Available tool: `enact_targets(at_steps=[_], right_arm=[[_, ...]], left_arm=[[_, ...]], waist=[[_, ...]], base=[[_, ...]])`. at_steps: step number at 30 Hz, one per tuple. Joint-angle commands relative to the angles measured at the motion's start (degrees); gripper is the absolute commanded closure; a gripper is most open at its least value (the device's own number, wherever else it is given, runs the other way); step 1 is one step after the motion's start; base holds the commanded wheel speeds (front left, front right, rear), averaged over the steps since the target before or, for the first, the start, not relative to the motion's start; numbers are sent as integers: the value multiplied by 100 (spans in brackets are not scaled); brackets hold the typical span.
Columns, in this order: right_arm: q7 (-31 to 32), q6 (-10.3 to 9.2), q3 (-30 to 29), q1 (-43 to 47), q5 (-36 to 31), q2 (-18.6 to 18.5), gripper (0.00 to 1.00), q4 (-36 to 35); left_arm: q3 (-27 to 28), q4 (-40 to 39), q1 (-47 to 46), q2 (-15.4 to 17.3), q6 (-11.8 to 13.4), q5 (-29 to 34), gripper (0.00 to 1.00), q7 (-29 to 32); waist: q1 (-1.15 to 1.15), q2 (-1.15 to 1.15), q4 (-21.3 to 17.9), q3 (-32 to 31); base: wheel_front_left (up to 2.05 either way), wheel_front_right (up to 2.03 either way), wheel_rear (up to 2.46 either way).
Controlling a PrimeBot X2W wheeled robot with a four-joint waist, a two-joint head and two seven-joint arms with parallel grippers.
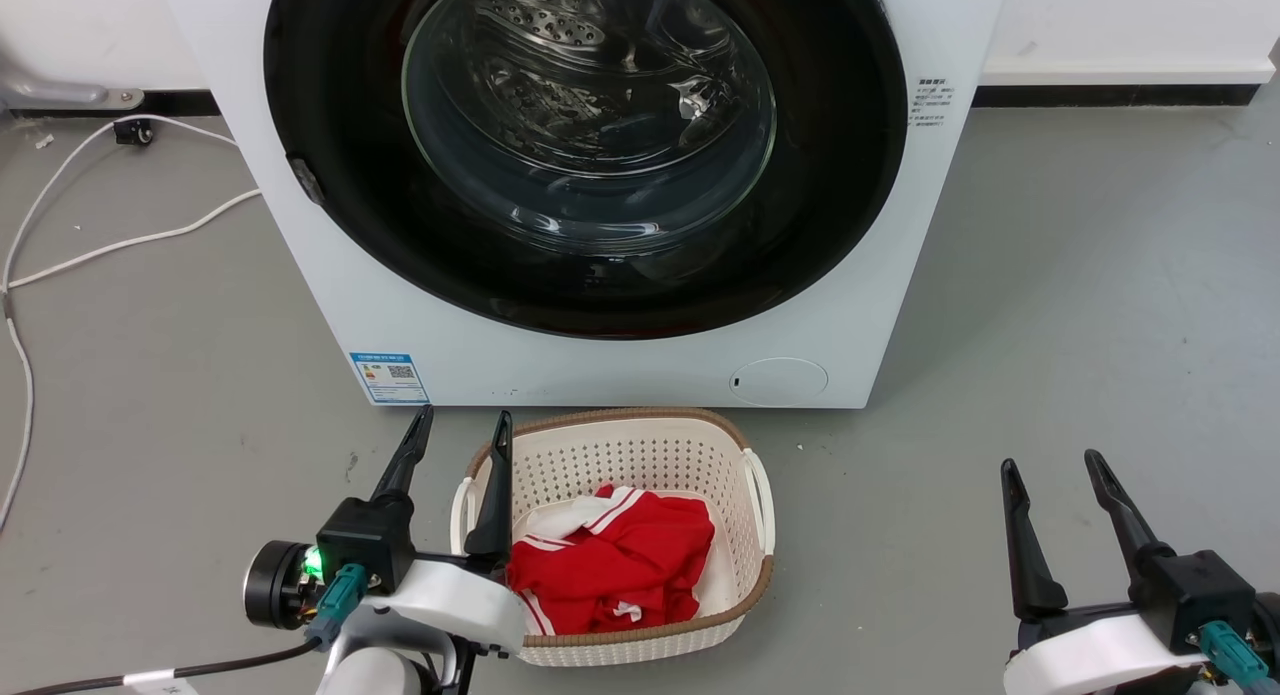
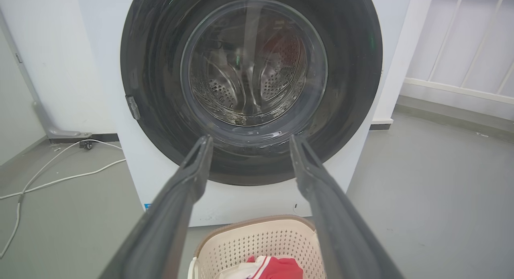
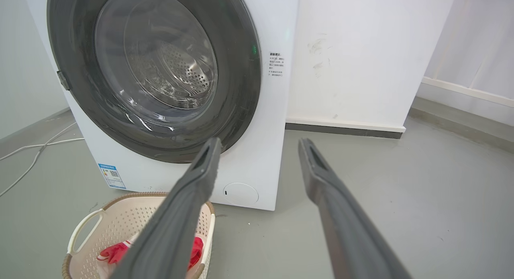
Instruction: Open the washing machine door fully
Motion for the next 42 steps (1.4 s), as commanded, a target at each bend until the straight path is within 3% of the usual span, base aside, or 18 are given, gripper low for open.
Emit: enact_targets(at_steps=[1, 32, 33, 35, 42], right_arm=[[-39, -2, -12, 43, -80, 22, 0, -33], [-52, -3, -97, -58, 13, 22, 0, 30], [-40, -3, -96, -58, 49, 22, 7, 40], [-31, -3, -96, -61, 109, 22, 98, 51], [-64, -2, -53, -67, 380, 22, 100, 78]], left_arm=[[-11, -17, -33, 7, 31, 76, 0, -44], [87, 16, 6, 7, 91, 46, 0, -33], [89, 17, 6, 7, 91, 50, 0, -33], [94, 20, 10, 7, 91, 53, 0, -33], [97, 22, 44, 7, 83, 53, 0, -33]], waist=[[0, 0, 2, -4], [0, 0, 4, 20], [0, 0, 4, 20], [0, 0, 4, 16], [0, 0, 7, -1]], base=[[0, 0, 0], [0, 0, 0], [0, 0, 0], [0, 0, 0], [0, 0, 0]])
